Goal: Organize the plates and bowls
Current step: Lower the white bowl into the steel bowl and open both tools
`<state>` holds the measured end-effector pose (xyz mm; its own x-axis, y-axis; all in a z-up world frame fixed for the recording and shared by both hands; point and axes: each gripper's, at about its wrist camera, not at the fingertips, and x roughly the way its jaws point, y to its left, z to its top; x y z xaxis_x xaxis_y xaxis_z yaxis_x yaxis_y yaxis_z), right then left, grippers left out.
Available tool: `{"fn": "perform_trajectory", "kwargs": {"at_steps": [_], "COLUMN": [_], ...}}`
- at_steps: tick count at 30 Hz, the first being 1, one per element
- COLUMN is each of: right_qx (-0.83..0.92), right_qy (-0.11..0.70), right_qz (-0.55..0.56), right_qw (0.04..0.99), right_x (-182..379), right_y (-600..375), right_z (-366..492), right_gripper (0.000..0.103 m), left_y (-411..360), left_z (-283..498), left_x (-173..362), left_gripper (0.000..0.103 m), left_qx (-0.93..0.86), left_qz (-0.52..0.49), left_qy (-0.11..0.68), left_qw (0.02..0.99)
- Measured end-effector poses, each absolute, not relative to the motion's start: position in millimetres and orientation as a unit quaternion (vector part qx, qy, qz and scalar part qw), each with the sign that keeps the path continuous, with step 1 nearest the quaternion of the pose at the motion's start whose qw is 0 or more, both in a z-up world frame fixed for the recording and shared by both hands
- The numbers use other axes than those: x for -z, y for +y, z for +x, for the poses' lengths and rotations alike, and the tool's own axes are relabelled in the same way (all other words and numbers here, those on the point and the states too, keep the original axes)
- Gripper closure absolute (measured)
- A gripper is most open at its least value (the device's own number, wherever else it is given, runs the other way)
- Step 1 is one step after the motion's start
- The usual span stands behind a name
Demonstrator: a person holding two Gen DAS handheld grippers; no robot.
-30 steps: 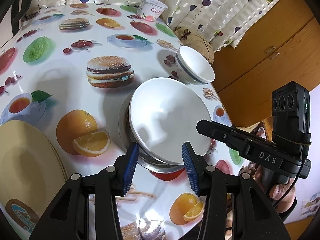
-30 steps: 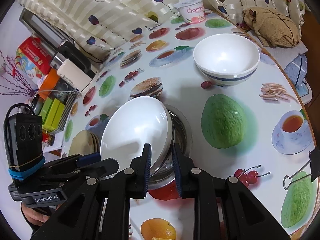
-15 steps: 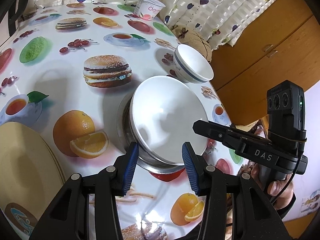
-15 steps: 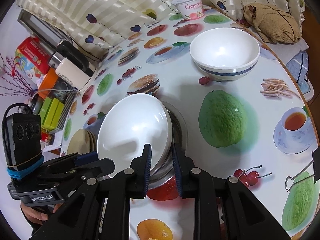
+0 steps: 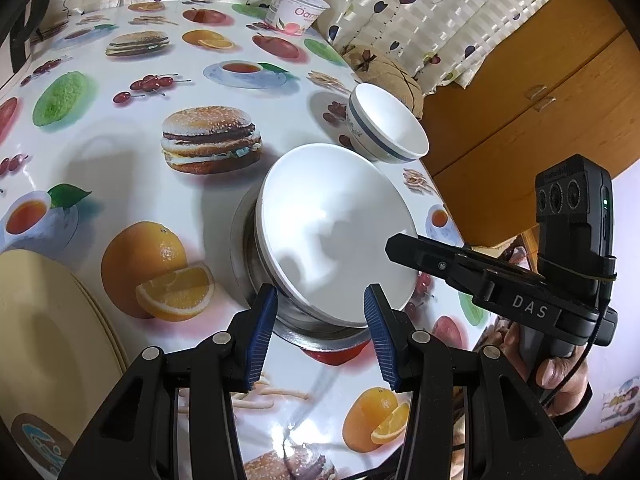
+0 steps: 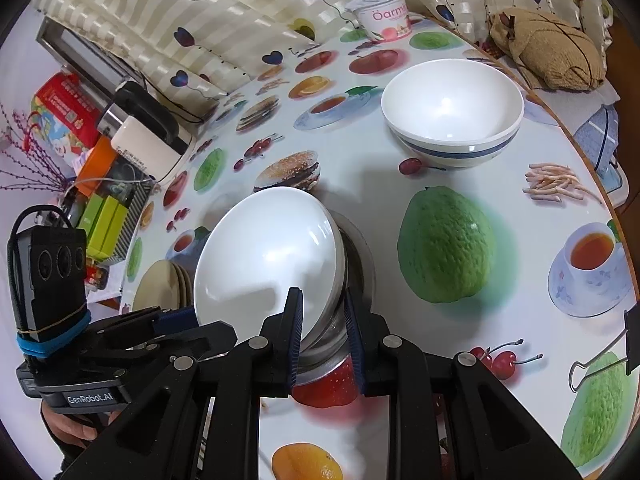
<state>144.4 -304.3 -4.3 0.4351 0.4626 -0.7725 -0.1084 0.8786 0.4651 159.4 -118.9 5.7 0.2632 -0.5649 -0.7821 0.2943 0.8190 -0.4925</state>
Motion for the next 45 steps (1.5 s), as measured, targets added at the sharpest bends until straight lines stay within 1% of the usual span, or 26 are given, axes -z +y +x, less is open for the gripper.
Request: {"fn": "perform_trajectory", "kwargs": {"at_steps": [11,13,15,23,31,45], "right_qx": [-0.173,-0.170,-0.168,-0.167,-0.175,-0.178], "right_qy": [0.503,0.505,0.503,0.462,0.420,0.410], "right_qz": [0.179,0.180,0.182,0.189,0.192,0.192], "right_qw": [0.828,0.827,0.828,0.851,0.870,0.874], "right_x": [5,6,6,-19,-42,-46], "right_y": [-306,-308,-312,-330,-339,-347], "right_z": [147,146,143,123,106,102], "right_gripper": [0.081,0.080,0.075,0.071,0.071,0.071], "left_y": [-120,-117,-111,-81,-72,-86], "left_z": [159,157,155,146,147,149], "left_x": [-6,-7,-9,-27,-45,-50], "left_gripper": [0.057,0.057,0.057,0.057,0.057,0.057], "left_qx": [0.277,0.275,0.275,0.266,0.270,0.282], "left_qz": [-0.129,-0.129,-0.133,-0.159,-0.165,-0.148], "left_qy": [0.543,0.541,0.539,0.504,0.475,0.459], "left_qw": [0.782,0.784,0.785,0.806,0.821,0.830]}}
